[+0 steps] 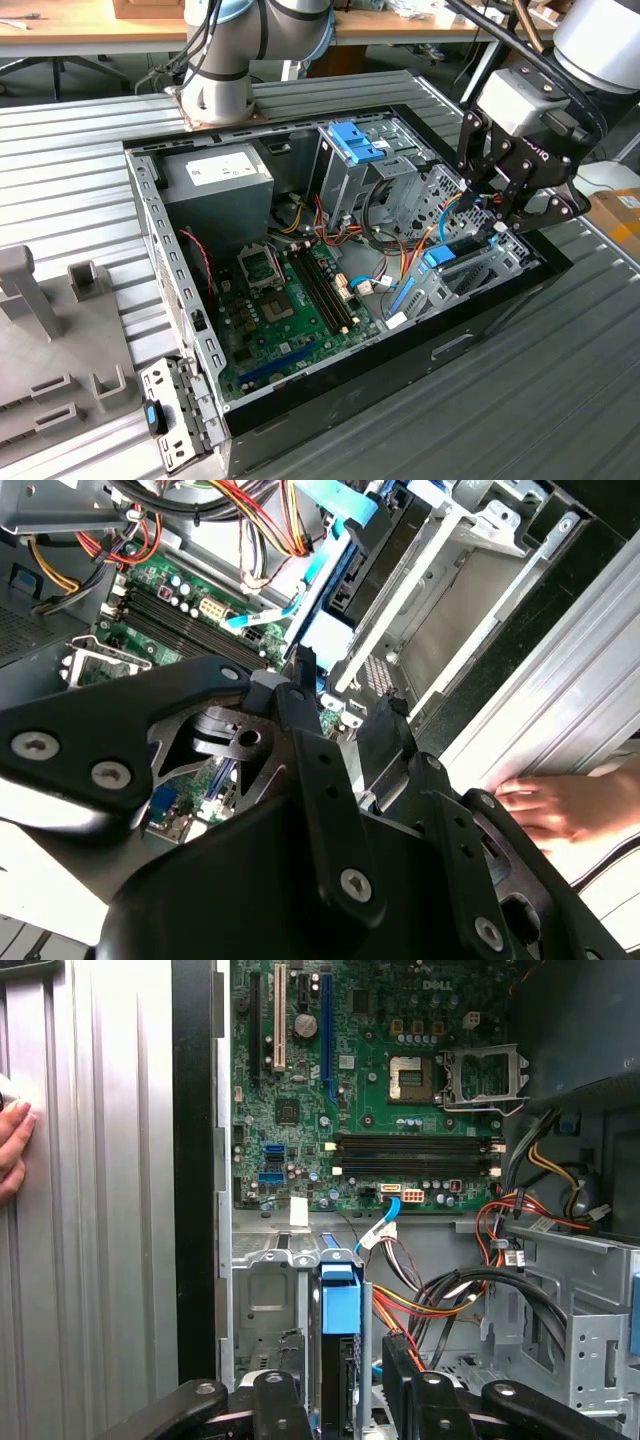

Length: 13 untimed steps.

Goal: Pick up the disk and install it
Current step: 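Insert the disk into the insertion slot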

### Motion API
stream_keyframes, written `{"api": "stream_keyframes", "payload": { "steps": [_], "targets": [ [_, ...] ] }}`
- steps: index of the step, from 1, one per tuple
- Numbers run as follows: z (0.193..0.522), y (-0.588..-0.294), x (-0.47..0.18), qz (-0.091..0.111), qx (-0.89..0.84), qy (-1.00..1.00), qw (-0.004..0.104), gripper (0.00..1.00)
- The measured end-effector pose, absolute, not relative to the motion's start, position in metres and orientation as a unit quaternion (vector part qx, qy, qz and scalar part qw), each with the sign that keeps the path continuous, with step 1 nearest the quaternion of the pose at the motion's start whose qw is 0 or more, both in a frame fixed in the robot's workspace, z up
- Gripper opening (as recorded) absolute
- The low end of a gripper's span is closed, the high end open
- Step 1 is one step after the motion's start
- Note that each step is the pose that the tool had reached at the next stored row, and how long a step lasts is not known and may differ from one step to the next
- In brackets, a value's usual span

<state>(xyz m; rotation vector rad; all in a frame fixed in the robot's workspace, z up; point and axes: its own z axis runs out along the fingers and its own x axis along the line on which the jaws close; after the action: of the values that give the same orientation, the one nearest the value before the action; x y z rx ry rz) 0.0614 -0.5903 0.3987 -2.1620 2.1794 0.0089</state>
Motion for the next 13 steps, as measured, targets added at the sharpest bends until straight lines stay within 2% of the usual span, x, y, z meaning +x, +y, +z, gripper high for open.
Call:
{"api": "stream_keyframes", "payload": {
  "steps": [13],
  "targets": [
    [0.398, -0.585, 0.079, 0.003, -0.704, 0.709, 0.036, 0.44]
  ]
}}
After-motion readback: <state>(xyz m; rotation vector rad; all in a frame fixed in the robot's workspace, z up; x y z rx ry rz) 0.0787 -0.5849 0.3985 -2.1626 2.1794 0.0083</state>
